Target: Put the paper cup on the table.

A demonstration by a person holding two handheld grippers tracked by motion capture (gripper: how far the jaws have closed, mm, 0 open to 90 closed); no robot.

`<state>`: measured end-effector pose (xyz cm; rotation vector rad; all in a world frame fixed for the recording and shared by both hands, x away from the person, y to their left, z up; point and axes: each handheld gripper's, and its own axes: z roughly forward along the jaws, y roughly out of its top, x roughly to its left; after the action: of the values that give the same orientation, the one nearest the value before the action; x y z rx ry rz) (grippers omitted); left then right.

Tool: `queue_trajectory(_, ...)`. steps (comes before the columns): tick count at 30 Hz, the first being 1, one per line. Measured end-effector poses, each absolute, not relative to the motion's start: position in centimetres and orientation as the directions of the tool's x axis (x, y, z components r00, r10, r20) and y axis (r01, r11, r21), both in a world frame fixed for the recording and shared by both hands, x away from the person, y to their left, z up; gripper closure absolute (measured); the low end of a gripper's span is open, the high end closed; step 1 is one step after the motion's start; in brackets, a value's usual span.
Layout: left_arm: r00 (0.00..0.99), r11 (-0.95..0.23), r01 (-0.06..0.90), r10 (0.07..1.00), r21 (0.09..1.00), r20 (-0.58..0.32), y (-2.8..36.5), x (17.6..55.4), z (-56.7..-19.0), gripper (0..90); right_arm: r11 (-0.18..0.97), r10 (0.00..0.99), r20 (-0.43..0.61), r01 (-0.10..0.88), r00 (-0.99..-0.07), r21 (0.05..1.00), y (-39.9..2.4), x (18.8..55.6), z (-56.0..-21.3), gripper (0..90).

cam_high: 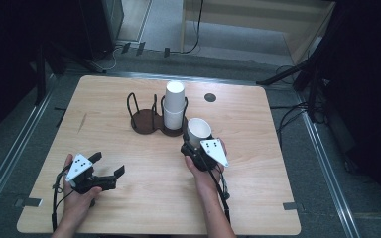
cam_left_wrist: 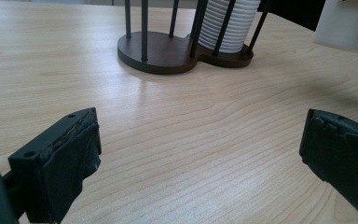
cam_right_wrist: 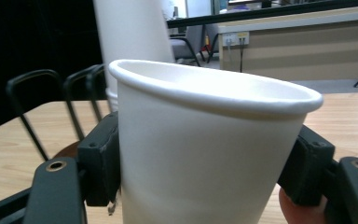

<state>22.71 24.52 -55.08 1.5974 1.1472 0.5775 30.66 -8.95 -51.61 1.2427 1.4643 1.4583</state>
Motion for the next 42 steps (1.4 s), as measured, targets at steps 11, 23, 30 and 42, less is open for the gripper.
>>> queue_trajectory(11, 0.422, -0.013, 0.388, 0.892, 0.921, -0.165, 24.3, 22.8, -55.1, 0.0, -0.077, 0.970, 0.105, 0.134, -0.217, 0.988, -11.4, 32.9, -52.1, 27.4)
queue_trajectory(23, 0.420, -0.006, 0.390, 0.891, 0.921, -0.172, 24.4, 22.8, -55.1, 0.0, 0.007, 0.991, 0.014, 0.150, -0.136, 0.989, -13.7, 35.3, -52.8, 27.4)
queue_trajectory(30, 0.421, -0.003, 0.387, 0.890, 0.922, -0.174, 24.4, 22.8, -55.1, 0.0, 0.089, 0.994, -0.077, 0.168, -0.077, 0.982, -14.5, 36.6, -52.8, 27.2)
queue_trajectory(42, 0.418, 0.007, 0.390, 0.890, 0.921, -0.184, 24.5, 22.7, -55.1, 0.0, 0.090, 0.996, -0.084, 0.219, -0.035, 0.972, -14.9, 37.4, -53.9, 25.3)
